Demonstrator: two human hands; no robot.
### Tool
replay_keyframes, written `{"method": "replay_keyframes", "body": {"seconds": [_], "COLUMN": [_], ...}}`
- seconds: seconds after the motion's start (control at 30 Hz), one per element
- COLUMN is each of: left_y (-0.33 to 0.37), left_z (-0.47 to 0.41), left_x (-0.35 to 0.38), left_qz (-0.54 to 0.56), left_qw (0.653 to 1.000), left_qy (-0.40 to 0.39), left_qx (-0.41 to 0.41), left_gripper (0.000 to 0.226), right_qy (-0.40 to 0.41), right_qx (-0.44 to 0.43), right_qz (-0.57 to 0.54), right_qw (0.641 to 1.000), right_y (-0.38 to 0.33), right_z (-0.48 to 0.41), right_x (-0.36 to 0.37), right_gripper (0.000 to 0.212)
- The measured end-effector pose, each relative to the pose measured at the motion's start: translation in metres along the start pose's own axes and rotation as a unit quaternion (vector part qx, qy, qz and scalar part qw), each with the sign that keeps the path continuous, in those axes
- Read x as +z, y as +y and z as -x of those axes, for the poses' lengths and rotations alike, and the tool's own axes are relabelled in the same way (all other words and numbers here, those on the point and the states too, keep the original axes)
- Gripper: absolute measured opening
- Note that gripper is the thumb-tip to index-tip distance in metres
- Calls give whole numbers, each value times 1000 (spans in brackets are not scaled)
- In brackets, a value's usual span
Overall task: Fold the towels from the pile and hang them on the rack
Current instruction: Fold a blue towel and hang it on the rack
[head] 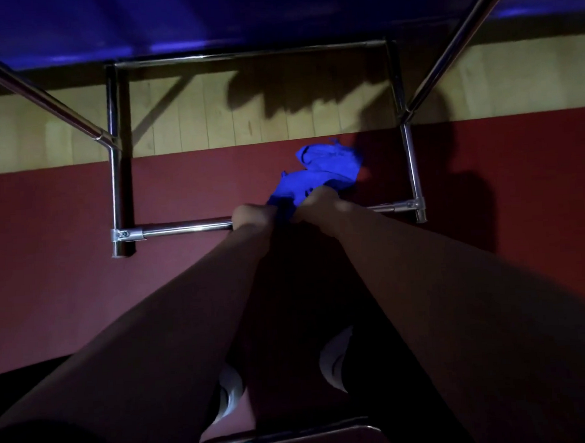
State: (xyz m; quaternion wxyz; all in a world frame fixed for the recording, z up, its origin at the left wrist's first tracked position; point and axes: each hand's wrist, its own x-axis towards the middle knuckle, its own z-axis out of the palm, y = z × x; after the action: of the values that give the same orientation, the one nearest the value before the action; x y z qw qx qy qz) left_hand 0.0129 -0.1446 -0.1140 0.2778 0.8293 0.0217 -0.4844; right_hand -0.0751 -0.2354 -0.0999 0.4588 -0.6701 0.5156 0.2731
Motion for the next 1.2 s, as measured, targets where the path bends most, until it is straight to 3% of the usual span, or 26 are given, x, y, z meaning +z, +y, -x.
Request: {"method": "replay_keyframes", "body": {"seconds": [0.1, 0.2, 0.23, 0.37, 0.53, 0.73, 0.87, 1.2], "left_y": [11, 29, 34, 56, 82, 97, 101, 100], "left_z": [20, 49, 61, 113, 207, 287, 333, 403], "left_x": [-18, -40, -52, -86, -124, -172, -200, -260], "left_qz": [-77, -130, -146, -199, -321, -290, -275, -322], "left_qw": [994, 985, 981, 967, 890, 861, 825, 758], "left_qy": [75, 98, 94, 9, 21, 61, 106, 212], "left_qx": [32, 63, 83, 159, 322, 414, 482, 527], "left_gripper": [36, 23, 22, 31, 21, 20, 16, 20], "right_qy": [44, 96, 125, 109, 230, 299, 356, 491], "right_qx": [2, -16, -33, -104, -173, -186, -194, -166], "right_qz": [-44, 53, 61, 99, 182, 215, 212, 193], "right_qw": [998, 994, 990, 984, 940, 911, 889, 833], "right_y": [-10, -25, -30, -36, -53, -79, -95, -108], "right_z": [19, 48, 70, 129, 214, 308, 358, 449], "right_x": [-10, -24, -31, -51, -72, -96, -101, -112], "right_gripper": [46, 44, 45, 38, 30, 46, 39, 40]}}
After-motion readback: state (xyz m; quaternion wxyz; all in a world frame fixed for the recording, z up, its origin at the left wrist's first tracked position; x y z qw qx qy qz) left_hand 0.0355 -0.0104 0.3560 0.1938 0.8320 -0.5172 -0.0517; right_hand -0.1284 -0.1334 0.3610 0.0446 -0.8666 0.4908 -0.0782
